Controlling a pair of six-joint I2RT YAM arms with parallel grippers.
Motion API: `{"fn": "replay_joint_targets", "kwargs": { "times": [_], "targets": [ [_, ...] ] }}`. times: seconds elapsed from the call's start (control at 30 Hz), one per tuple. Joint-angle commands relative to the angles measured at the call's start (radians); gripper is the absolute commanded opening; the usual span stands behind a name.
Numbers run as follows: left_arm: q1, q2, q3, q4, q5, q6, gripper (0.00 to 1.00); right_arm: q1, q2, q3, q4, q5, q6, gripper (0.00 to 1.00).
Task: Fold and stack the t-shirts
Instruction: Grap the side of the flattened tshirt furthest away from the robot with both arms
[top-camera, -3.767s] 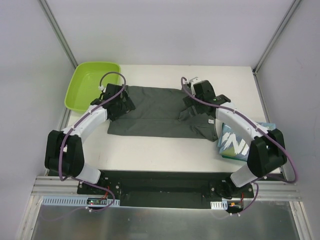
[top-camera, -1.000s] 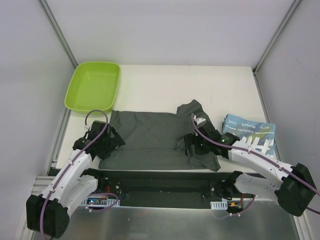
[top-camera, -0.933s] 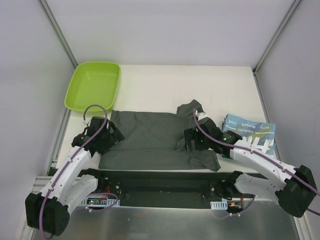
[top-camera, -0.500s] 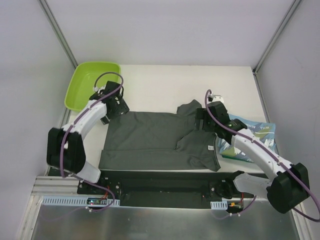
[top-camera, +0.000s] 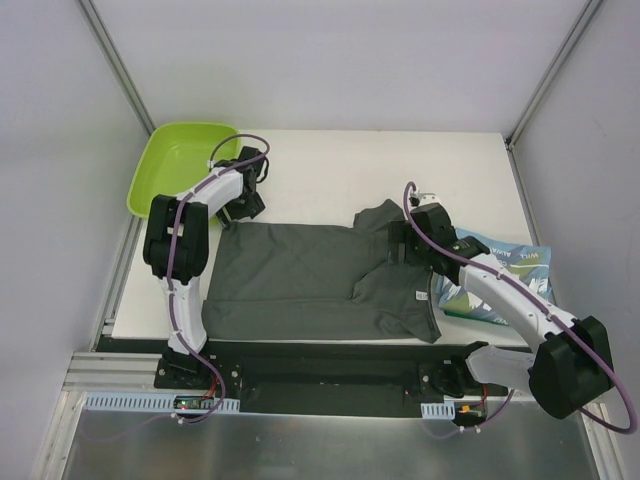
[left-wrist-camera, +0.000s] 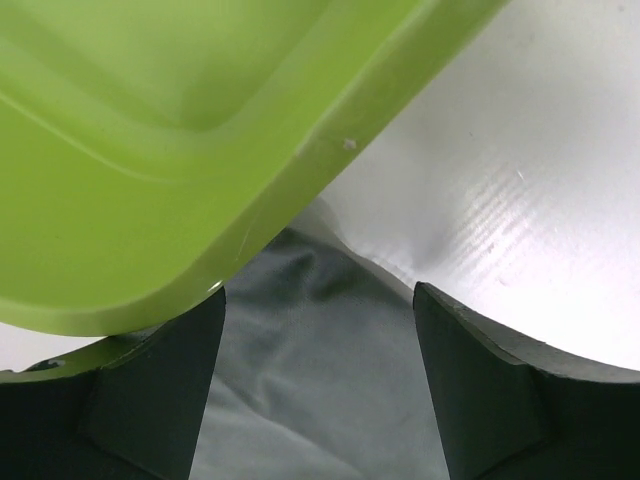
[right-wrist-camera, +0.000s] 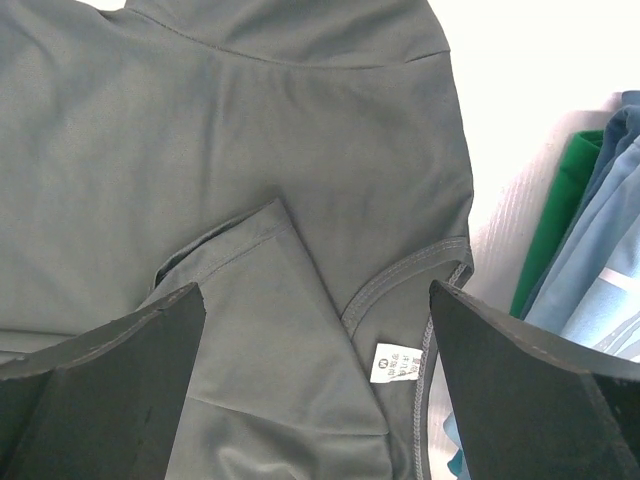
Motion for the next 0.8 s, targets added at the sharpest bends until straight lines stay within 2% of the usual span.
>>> {"fn": "replay_joint_targets", "kwargs": {
  "times": [0.0, 0.17, 0.37, 0.7, 0.77],
  "targets": [
    [0.012, 0.028, 0.066, -0.054, -0.096, -0.027, 0.73, -0.008, -0.015, 0.000, 0.018, -0.020, -0.045, 0.96],
    [0.018, 0.047, 0.050, -0.055, -0.091, -0.047, 0.68, -0.015, -0.024, -0.014, 0.020, 0.009, -0.052, 0.96],
    [0.018, 0.081, 0.043, -0.057, -0.062, -0.066, 0.53, -0.020, -0.030, -0.014, 0.017, 0.010, -0.063, 0.96],
    [0.018, 0.065, -0.003, -0.068, -0.020, -0.057, 0.14, -0.031, 0.002, 0.014, 0.061, 0.035, -0.106, 0.96],
    [0.017, 0.055, -0.019, -0.066, -0.019, -0.051, 0.00, -0.037, 0.057, 0.066, 0.071, 0.038, -0.115, 0.96]
  ]
}}
